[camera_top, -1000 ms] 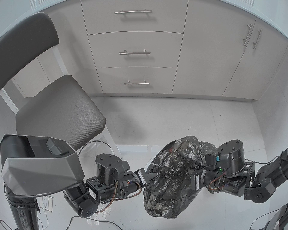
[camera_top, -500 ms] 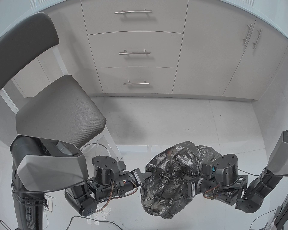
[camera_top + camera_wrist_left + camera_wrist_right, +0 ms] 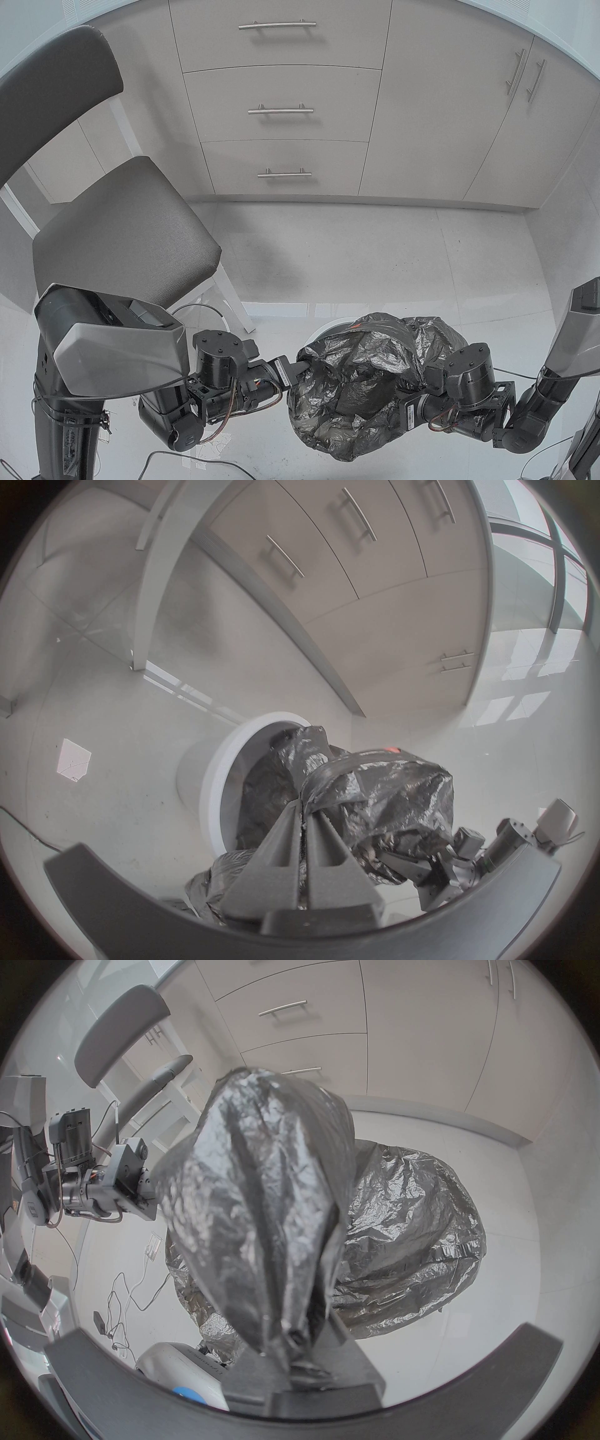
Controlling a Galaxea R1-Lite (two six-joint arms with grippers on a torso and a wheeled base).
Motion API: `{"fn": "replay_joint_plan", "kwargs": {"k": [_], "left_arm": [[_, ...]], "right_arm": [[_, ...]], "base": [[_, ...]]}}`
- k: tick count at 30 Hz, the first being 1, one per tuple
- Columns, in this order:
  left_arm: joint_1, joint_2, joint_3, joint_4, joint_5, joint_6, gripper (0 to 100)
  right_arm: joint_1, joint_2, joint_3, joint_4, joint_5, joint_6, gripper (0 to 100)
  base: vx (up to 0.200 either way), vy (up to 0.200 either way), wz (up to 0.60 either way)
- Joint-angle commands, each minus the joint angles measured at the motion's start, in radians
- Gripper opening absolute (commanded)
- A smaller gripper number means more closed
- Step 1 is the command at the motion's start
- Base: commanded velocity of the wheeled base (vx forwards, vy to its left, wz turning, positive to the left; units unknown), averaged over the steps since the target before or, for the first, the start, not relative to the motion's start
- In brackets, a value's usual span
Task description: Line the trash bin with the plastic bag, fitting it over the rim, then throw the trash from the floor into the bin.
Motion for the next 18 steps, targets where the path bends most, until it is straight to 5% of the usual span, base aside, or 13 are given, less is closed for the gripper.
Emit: {"fn": "replay_joint_plan", "kwargs": {"k": [1,11,18], "left_arm": [[0.014,0.018,-0.023,0.009,0.040,0.000,0],[0.032,0.027,-0.029,0.009,0.095,0.008,0],[0.049,0.056,-0.029,0.007,0.185,0.097,0]], "right_arm": [[0.010,0.020,0.001,-0.020,0.001,-0.003,0],[0.018,0.146,0.006,-0.232,0.009,-0.084,0],[0.070,0.247,0.067,-0.387,0.006,-0.105,0]], "base": [[0.000,0.000,0.00],[0.000,0.000,0.00],[0.000,0.000,0.00]]}}
